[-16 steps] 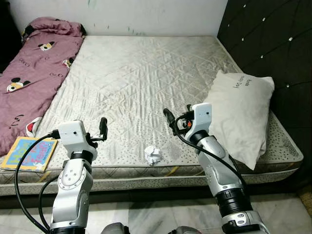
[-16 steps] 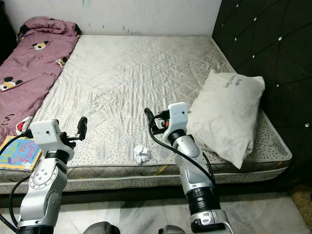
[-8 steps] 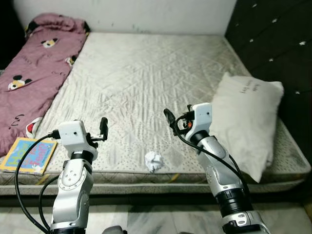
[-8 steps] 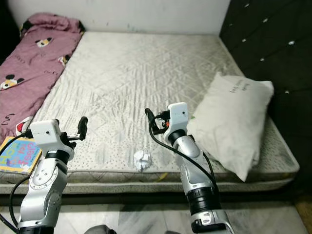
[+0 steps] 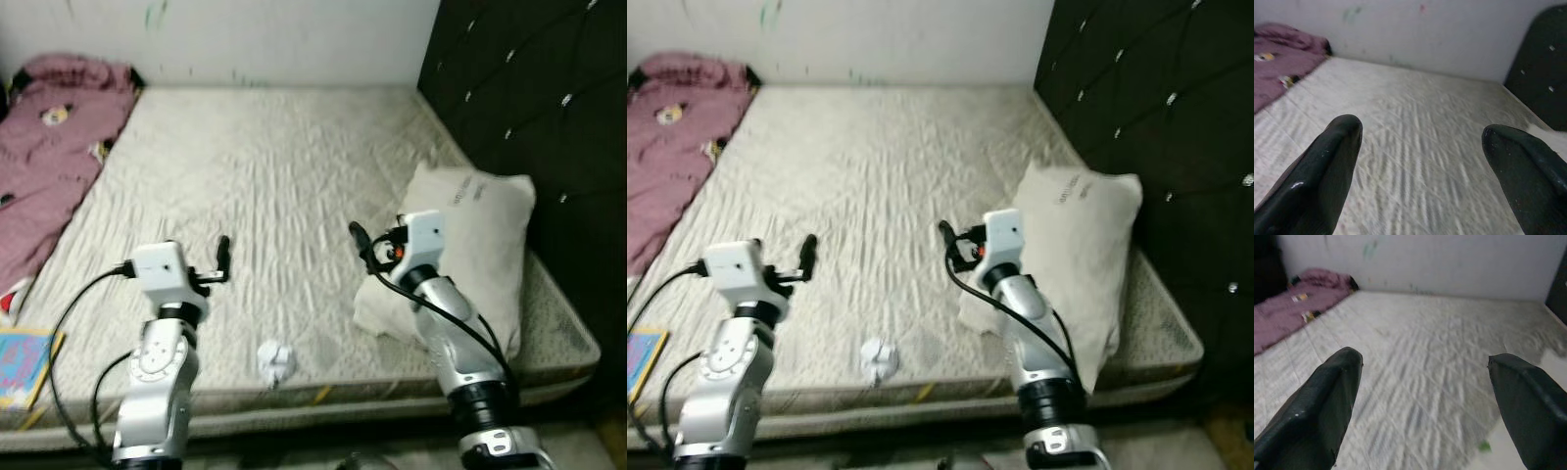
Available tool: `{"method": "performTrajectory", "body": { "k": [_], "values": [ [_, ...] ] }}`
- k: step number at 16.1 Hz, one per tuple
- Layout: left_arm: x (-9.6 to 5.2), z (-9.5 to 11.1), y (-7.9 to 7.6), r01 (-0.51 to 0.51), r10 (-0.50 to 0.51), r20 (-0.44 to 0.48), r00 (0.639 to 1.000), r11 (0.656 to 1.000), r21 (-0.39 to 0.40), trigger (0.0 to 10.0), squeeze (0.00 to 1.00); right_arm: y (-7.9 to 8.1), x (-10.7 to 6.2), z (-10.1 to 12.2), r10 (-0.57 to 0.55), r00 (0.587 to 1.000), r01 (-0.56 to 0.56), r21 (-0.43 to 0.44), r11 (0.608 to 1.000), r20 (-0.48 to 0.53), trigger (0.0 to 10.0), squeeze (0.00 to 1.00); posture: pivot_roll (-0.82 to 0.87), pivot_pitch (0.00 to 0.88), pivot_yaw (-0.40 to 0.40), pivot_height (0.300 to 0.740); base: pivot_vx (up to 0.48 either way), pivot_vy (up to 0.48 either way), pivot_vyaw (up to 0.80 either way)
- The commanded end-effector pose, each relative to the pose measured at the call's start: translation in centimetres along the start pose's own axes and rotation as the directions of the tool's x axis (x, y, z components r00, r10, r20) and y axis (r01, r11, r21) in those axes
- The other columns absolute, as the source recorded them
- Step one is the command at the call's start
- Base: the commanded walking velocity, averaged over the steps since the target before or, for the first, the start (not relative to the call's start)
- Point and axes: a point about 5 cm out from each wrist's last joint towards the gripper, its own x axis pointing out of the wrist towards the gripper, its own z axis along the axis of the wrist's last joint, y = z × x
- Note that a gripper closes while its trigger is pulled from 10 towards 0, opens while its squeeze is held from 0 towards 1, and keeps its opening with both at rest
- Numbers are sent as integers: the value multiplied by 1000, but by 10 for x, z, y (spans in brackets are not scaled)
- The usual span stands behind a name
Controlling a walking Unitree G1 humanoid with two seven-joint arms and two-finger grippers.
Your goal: Clean up the room
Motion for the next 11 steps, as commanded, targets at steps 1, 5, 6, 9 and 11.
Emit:
{"method": "performTrajectory", "body": {
  "k": [1,5,6,9,11],
  "values": [
    [0,-1,7,-37,37,-11,999,999,6,10000,0,9,4,4,31,999,-31,-3,1000,15,10000,0,-46,0,-30,740,0,0,0],
    [0,-2,8,-46,46,-22,999,999,-1,10000,0,8,4,3,28,1000,-28,-4,1000,14,10000,0,-47,0,-30,740,0,0,0],
    [1,-2,8,-46,46,-22,999,999,-3,10000,0,8,4,3,28,1000,-28,-4,1000,14,10000,0,-47,0,-30,740,0,450,0],
    [1,-3,7,-47,46,-26,999,999,-14,10000,0,8,5,4,31,999,-31,-1,1000,17,10000,0,-48,0,-33,740,0,480,0],
    [2,-2,7,-44,44,-24,999,999,-18,10000,0,8,5,5,30,999,-30,2,1000,16,10000,0,-49,0,-31,740,0,480,0]
  ]
}}
